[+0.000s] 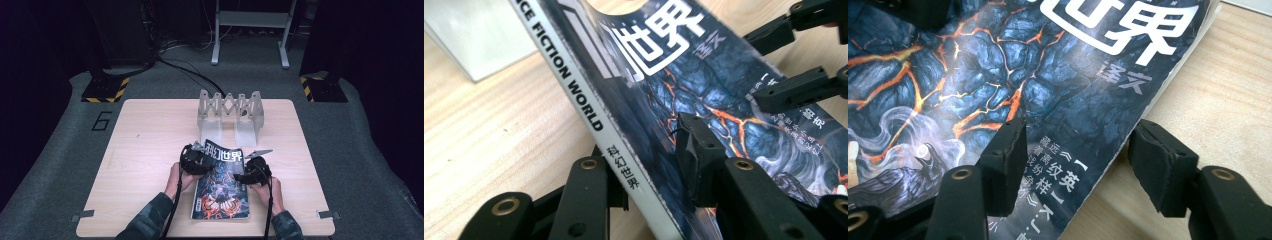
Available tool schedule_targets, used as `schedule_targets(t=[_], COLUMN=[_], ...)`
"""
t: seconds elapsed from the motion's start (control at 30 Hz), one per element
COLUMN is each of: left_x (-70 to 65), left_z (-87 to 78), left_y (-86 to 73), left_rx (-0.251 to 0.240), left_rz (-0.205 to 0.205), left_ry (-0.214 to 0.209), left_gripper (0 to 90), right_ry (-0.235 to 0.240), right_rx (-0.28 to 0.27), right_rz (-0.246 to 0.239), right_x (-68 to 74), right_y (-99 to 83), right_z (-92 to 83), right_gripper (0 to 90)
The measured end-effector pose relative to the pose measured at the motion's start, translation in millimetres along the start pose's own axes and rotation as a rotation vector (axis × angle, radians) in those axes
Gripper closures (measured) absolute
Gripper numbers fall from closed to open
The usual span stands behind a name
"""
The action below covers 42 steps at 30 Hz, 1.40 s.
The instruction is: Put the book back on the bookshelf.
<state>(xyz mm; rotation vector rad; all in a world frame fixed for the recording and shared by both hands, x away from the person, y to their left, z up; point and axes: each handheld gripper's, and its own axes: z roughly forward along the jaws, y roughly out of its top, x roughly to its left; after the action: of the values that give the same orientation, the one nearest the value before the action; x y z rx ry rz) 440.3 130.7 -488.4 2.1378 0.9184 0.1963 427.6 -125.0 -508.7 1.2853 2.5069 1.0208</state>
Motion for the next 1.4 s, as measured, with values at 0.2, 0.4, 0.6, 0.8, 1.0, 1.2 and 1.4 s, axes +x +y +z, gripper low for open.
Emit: schedule_targets(t=[0.2,0.4,0.6,0.8,1.0,1.2,1.4], left_x=[-3.0,-9.3,-10.9,-12.7,-14.3,-15.6,-18.3], left_z=[-6.7,-16.3,-22.4,-25.4,-26.9,-27.7,-29.8], left_y=[-5.8,-9.4,-11.7,-11.7,-11.8,-12.2,-12.1], left_rx=[-0.078,-0.154,-0.192,-0.214,-0.225,-0.233,-0.244], left_rz=[-0.007,0.024,0.047,0.084,0.092,0.113,0.132], left_ry=[-0.017,-0.038,-0.055,-0.064,-0.076,-0.079,-0.089], left_gripper=[71.3,72.3,72.6,72.6,72.5,72.4,72.4], right_ry=[0.020,0.042,0.093,0.110,0.136,0.172,0.221], right_rx=[0.006,0.000,-0.026,-0.024,-0.045,-0.054,-0.062], right_rz=[0.042,0.073,0.095,0.105,0.118,0.135,0.137], right_x=[-0.9,-5.9,-13.1,-18.3,-25.7,-30.3,-36.1], right_y=[1.6,4.0,8.6,14.3,19.5,19.8,18.6], right_z=[0.2,0.9,1.3,1.3,1.7,4.4,9.9], right_gripper=[35.8,34.8,33.4,32.7,31.9,30.4,29.5])
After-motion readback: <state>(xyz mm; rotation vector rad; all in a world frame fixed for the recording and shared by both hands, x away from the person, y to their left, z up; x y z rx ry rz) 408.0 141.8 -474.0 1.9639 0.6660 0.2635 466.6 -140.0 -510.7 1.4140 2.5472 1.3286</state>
